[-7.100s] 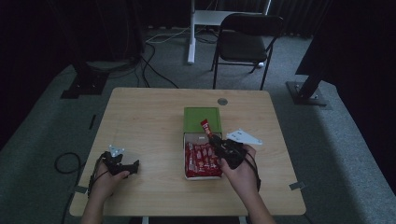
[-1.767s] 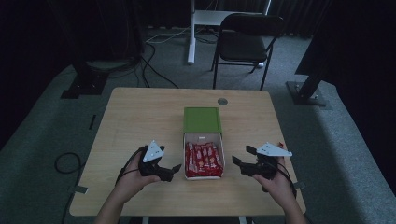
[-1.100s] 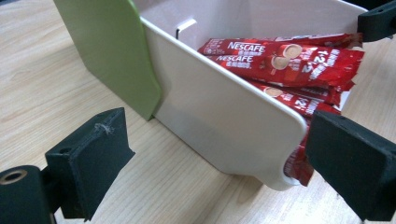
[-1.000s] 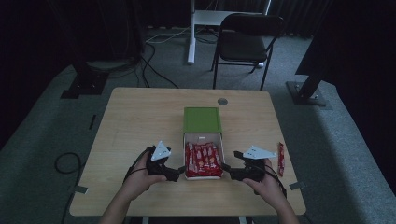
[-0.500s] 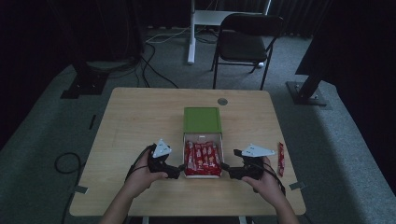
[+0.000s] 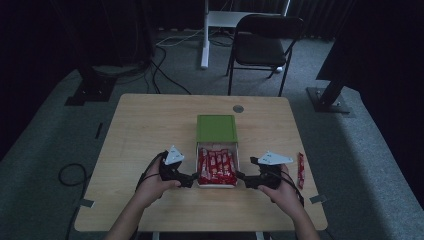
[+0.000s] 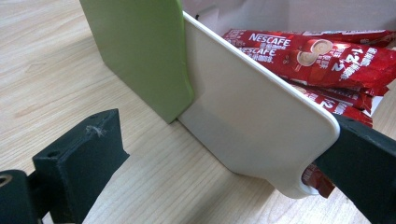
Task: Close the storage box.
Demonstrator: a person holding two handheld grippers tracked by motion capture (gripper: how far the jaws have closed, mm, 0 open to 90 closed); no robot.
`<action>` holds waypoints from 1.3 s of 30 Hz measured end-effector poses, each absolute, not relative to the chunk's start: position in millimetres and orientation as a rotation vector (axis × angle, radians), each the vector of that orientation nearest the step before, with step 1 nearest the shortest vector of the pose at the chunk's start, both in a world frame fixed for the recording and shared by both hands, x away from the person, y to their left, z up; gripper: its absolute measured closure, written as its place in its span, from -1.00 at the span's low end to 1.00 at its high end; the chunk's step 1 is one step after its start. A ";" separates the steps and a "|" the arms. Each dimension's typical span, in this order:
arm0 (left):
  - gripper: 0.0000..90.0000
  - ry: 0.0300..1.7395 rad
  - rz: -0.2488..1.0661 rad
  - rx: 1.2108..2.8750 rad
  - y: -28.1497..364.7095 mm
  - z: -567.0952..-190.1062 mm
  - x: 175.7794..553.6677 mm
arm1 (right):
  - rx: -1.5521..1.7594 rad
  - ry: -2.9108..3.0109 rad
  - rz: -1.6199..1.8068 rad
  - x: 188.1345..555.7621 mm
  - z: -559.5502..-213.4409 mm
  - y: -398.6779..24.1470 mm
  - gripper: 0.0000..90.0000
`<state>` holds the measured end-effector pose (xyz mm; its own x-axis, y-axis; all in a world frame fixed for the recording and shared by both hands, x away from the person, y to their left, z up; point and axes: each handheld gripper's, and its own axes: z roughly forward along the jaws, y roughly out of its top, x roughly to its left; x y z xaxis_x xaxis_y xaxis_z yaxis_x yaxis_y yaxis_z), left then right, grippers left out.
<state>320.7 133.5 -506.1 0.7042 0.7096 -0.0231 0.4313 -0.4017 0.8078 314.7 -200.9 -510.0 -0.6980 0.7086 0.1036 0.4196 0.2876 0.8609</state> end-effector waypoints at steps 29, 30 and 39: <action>-0.93 0.898 0.422 2.052 130.8 -505.4 340.0 | 1.082 2.219 1.385 334.0 -512.1 -201.7 -0.69; -0.93 0.900 0.424 2.051 130.9 -505.2 340.8 | 1.083 2.216 1.387 334.5 -512.1 -201.7 -0.69; -0.93 0.901 0.434 2.053 129.8 -503.1 346.5 | 1.091 2.196 1.385 339.6 -510.2 -201.0 -0.69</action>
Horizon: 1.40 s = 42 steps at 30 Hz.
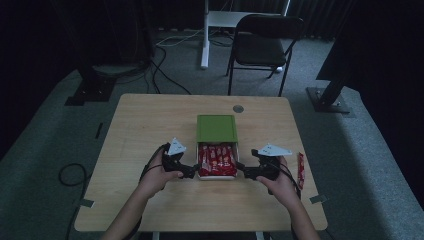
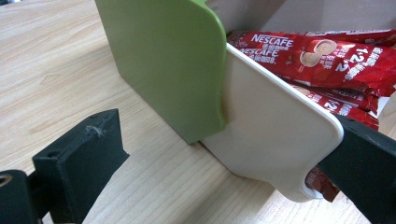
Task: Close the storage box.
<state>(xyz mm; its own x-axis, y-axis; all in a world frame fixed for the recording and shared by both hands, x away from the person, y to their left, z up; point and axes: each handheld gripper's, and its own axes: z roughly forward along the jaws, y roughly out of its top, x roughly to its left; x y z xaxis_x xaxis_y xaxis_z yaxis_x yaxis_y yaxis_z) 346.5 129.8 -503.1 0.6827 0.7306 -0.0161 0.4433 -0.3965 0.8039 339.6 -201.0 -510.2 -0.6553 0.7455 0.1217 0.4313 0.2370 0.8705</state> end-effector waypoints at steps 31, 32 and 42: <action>-0.93 0.934 0.467 2.027 127.3 -503.9 363.9 | 1.153 2.129 1.383 358.5 -510.1 -197.8 -0.70; -0.93 0.935 0.469 2.026 127.3 -503.9 364.4 | 1.157 2.126 1.383 358.9 -510.2 -197.4 -0.70; -0.93 0.945 0.490 2.022 128.3 -503.4 372.7 | 1.171 2.114 1.371 365.4 -510.0 -194.0 -0.70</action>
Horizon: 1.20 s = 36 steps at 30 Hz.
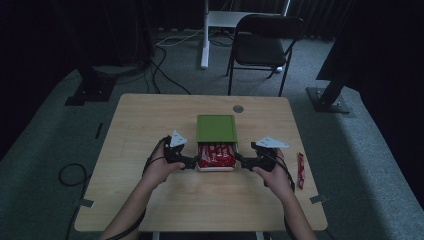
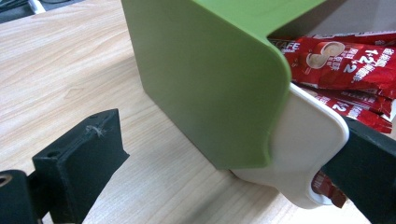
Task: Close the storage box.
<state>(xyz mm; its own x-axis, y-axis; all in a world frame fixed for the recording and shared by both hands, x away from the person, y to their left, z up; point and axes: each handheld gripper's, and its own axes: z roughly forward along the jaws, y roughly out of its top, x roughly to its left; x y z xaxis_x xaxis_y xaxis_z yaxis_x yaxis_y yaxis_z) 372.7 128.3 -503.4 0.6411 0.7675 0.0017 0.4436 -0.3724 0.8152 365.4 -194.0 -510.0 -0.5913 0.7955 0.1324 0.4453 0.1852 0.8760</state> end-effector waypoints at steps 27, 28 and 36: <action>-0.93 0.952 0.516 2.022 126.2 -504.4 389.0 | 1.217 2.054 1.336 377.8 -511.9 -187.1 -0.69; -0.93 0.952 0.514 2.023 126.4 -504.5 389.5 | 1.218 2.053 1.334 378.0 -511.9 -186.9 -0.70; -0.94 0.961 0.524 2.025 125.6 -504.9 392.9 | 1.221 2.034 1.318 380.2 -511.5 -185.2 -0.71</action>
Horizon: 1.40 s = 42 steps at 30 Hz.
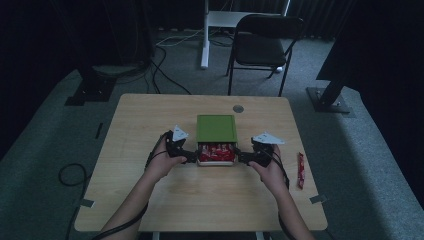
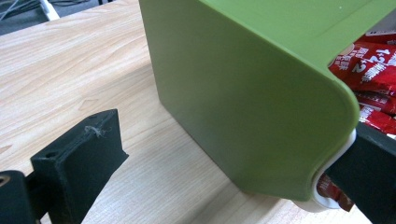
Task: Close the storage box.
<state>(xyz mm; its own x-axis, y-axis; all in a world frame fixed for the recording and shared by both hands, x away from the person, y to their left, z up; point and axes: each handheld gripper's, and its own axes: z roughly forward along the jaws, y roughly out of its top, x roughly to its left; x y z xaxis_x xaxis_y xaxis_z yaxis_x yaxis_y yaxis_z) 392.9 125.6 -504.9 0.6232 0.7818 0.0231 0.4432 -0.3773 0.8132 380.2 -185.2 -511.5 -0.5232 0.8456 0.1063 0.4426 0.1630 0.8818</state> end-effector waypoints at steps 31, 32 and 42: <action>-0.95 0.921 0.487 1.999 123.5 -496.6 381.6 | 1.246 1.997 1.404 373.5 -506.6 -183.9 -0.53; -0.94 0.922 0.482 1.998 124.0 -496.4 380.0 | 1.233 1.993 1.416 371.9 -505.1 -183.7 -0.53; -0.95 0.931 0.497 2.004 134.3 -494.2 373.4 | 1.181 1.976 1.435 362.5 -494.0 -190.0 -0.56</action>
